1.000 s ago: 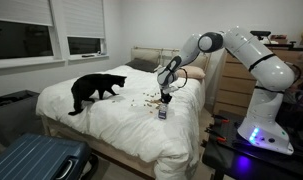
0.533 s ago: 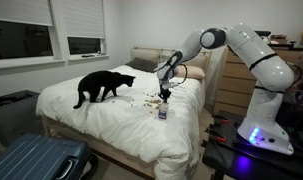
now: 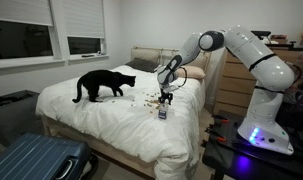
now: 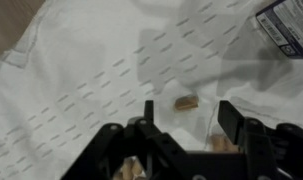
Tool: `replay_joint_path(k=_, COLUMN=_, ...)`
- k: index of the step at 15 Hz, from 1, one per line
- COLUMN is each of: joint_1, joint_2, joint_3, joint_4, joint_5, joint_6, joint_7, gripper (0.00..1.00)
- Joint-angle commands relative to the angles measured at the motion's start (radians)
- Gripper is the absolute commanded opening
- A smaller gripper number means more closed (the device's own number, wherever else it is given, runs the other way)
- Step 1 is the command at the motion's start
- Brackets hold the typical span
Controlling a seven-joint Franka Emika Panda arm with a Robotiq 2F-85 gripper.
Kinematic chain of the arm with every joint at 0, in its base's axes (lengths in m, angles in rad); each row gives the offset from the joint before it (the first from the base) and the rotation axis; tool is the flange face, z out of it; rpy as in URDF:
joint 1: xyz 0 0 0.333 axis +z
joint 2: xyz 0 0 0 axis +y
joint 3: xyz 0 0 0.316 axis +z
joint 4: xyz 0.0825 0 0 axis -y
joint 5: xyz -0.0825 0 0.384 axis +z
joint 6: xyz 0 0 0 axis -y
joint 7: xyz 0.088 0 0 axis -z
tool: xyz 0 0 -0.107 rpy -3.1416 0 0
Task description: Pick some objects from the bed and put them in the clear bottle
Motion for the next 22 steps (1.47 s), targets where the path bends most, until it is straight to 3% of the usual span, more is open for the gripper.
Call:
replay_joint_path(k=1, joint_1=0.011, joint_2=0.014, joint_3=-0.002, joint_4=0.003, joint_5=-0.019, joint_6=0.000, joint_7=-0.014, gripper=0.99)
replay_joint_path(k=3, joint_1=0.014, joint_2=0.022, joint_3=-0.003, joint_4=0.004, joint_5=-0.019, joint_6=-0.001, joint_7=-0.013, gripper=0.96)
replay_joint_path(k=4, joint_1=0.015, joint_2=0.024, joint_3=-0.003, joint_4=0.004, joint_5=-0.019, joint_6=0.000, joint_7=-0.014, gripper=0.71)
replay_joint_path(k=6, joint_1=0.014, joint_2=0.025, joint_3=-0.003, joint_4=0.004, joint_5=-0.018, joint_6=0.001, joint_7=-0.016, gripper=0.70)
replay_joint_path(k=15, joint_1=0.003, joint_2=0.035, joint_3=-0.003, joint_4=0.015, joint_5=-0.012, joint_6=0.000, joint_7=-0.017, gripper=0.02)
replay_joint_path(k=22, joint_1=-0.001, joint_2=0.041, joint_3=-0.004, joint_4=0.021, joint_5=-0.009, joint_6=-0.005, joint_7=-0.016, gripper=0.00)
